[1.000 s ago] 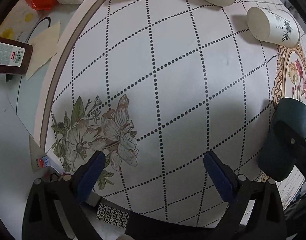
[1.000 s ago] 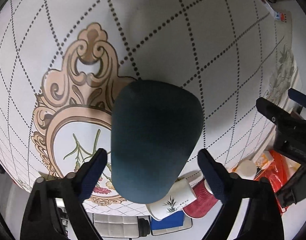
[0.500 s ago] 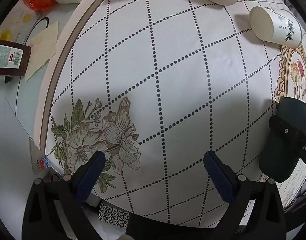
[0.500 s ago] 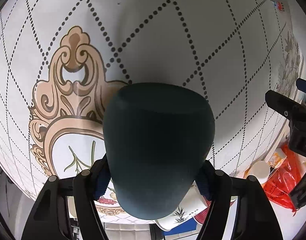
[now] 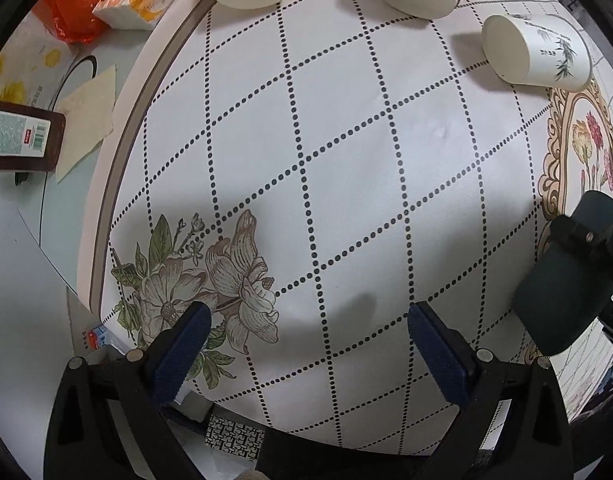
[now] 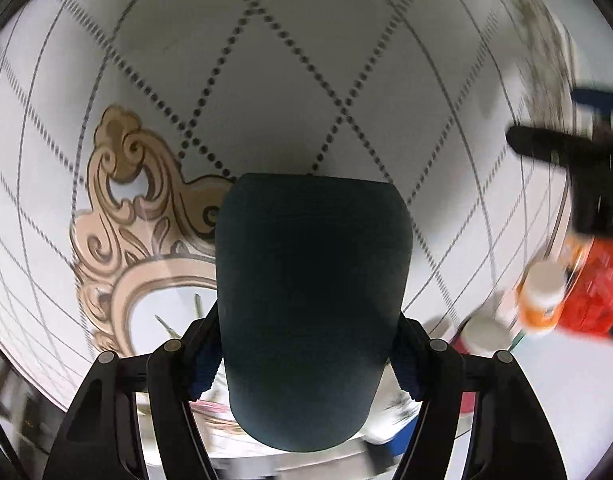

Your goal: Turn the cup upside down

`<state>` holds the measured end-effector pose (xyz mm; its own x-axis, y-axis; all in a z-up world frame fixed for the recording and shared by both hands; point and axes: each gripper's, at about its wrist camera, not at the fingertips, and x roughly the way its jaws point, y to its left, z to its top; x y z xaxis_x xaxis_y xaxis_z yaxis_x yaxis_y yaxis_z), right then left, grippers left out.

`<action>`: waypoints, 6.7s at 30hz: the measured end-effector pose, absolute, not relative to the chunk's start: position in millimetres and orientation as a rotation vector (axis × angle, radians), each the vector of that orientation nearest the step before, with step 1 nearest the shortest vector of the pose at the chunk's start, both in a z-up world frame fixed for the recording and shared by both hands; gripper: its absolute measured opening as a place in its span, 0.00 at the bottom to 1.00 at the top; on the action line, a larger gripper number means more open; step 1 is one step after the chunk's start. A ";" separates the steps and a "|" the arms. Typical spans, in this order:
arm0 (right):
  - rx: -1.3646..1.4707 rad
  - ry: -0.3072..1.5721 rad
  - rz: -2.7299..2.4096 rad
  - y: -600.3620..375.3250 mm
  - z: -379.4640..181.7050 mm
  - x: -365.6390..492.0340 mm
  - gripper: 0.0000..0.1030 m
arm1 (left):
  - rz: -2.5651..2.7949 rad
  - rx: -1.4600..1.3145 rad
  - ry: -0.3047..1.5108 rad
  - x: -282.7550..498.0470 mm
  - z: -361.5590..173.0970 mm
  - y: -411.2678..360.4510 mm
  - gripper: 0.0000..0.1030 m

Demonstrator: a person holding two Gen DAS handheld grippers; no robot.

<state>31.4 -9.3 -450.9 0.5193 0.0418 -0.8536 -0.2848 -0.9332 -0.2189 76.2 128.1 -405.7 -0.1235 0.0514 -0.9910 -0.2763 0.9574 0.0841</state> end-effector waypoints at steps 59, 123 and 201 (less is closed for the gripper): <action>-0.296 1.890 0.385 -123.5 -465.4 194.5 0.77 | 0.142 -0.004 1.630 82.1 -366.1 9.2 0.98; 0.030 1.087 0.087 -194.4 -301.4 90.7 0.90 | 0.027 0.035 1.459 92.9 -302.4 -5.2 0.98; 0.104 0.870 -0.108 -224.6 32.1 -160.1 0.95 | -0.072 0.073 0.994 -99.4 -7.8 -25.6 0.98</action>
<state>-160.1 -224.6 32.1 0.6401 -0.0520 -0.7665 0.1370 0.9894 0.0472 -99.4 -25.6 -7.8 0.5432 -0.0274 -0.8392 0.0945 0.9951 0.0287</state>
